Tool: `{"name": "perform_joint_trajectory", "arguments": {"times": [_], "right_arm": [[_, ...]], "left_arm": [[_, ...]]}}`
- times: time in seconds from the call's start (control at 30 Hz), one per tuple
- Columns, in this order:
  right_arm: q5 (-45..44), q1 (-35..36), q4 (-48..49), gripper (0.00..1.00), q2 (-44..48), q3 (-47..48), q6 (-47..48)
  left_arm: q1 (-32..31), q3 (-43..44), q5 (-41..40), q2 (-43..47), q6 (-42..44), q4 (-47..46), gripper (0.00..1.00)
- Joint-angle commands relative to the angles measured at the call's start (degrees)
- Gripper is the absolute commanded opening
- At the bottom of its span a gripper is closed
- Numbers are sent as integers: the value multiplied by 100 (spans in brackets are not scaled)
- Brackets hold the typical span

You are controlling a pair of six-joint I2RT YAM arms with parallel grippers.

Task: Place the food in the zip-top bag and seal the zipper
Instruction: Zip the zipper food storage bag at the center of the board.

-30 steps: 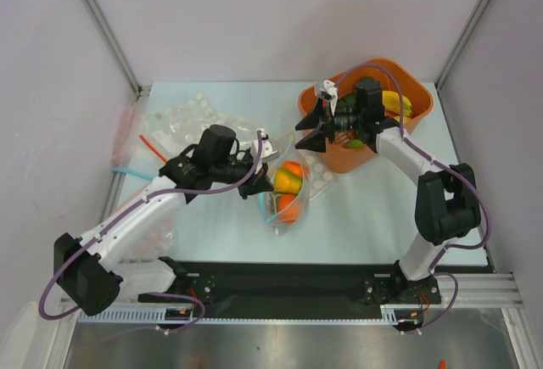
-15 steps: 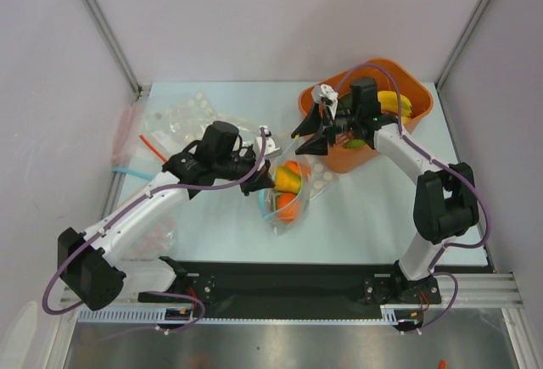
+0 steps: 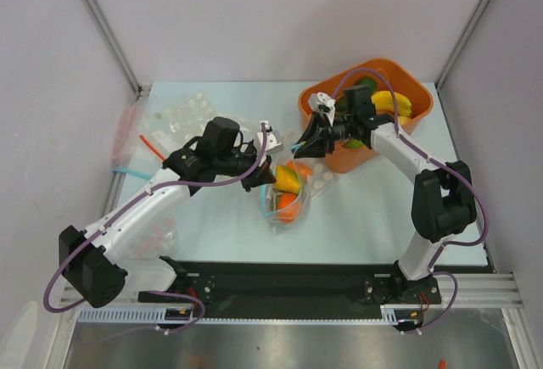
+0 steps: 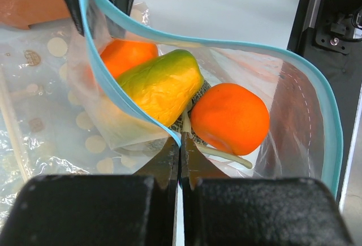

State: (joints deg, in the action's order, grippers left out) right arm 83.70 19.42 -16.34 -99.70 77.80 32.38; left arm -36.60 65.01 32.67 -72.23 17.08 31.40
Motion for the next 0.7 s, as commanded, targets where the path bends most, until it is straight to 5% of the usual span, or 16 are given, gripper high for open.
{"name": "perform_joint_trajectory", "arguments": {"times": [0.0, 0.13, 0.3, 0.37, 0.47, 0.67], "right_arm": [[68, -17, -808, 28, 214, 209, 786], [-90, -44, -1380, 1, 372, 227, 1077], [-598, 0, -1513, 0, 924, 157, 630], [-863, 53, -1022, 0, 1162, -36, -261], [-1311, 53, -468, 0, 1681, -282, -1073], [-2067, 167, -861, 0, 2270, -336, -1567]], "left_arm": [[30, 258, 12, 51, 94, -90, 0], [30, 240, -14, 95, -64, -186, 0], [13, 503, -155, 121, -266, -213, 8], [4, 757, -190, 86, -346, -134, 13], [-84, 1196, -313, -46, -372, 112, 31], [-260, 1934, -515, -326, -267, 402, 74]]}}
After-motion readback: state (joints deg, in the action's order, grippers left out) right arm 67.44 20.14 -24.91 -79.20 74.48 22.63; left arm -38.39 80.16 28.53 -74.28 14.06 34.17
